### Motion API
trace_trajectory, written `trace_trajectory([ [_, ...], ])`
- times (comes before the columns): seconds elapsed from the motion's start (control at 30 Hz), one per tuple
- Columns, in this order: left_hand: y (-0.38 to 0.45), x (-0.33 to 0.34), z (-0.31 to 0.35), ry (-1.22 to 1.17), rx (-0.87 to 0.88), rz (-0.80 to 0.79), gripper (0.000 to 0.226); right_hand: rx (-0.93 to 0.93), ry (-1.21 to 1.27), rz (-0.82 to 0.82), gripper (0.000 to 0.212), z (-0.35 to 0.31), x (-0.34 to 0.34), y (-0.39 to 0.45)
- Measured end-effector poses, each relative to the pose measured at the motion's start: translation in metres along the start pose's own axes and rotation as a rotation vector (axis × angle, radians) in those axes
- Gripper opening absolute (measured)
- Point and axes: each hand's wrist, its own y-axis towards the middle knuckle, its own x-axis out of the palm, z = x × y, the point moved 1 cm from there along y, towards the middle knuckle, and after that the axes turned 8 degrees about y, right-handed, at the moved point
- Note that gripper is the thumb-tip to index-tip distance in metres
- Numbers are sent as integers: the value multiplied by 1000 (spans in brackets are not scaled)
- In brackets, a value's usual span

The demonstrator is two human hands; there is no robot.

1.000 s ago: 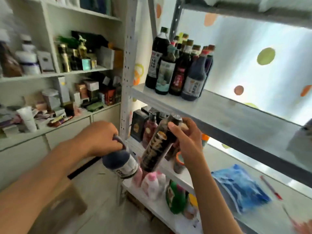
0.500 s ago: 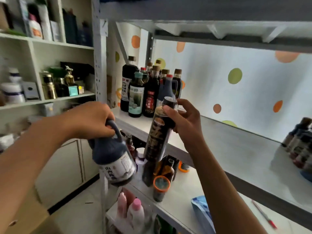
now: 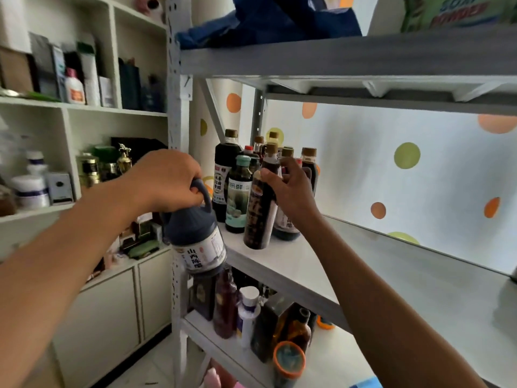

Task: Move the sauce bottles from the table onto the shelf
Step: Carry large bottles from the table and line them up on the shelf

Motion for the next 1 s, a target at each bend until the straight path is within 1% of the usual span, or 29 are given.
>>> trace_trajectory([
  [0.17,14,23,-24,-26,1,154,16,44,-61,-10,31,29,19,19],
  [0.3,23,32,-35,-50,6,184,18,66,-115,21,32,41,23,33],
  [0.37,30,36,-38,-76,6,173,15,35,-220,27,35,41,21,39],
  [0.47,39,41,-39,-104,12,165,12,59,-352,1,45,41,22,49],
  [0.57,46,44,-31,-97,63,139,14,57,-419,-18,44,45,28,60],
  [0.67,52,44,-19,-74,104,107,19,37,-439,10,39,51,31,63],
  [0.77,57,43,-10,-102,120,47,26,79,-406,38,47,48,29,54],
  [0.8,59,42,-8,-109,126,30,27,81,-432,66,48,45,27,48],
  [0.87,63,39,-4,-121,144,10,28,11,-502,159,39,36,23,27],
  [0.9,65,37,-1,-130,154,8,28,-32,-482,172,32,30,21,14],
  [0.93,67,34,3,-140,163,3,28,-49,-405,126,27,26,20,2],
  [0.97,68,32,6,-155,173,-3,27,-25,-293,15,25,22,19,-11],
  [1.0,69,29,11,-171,181,-13,26,36,-167,-136,31,18,18,-25],
])
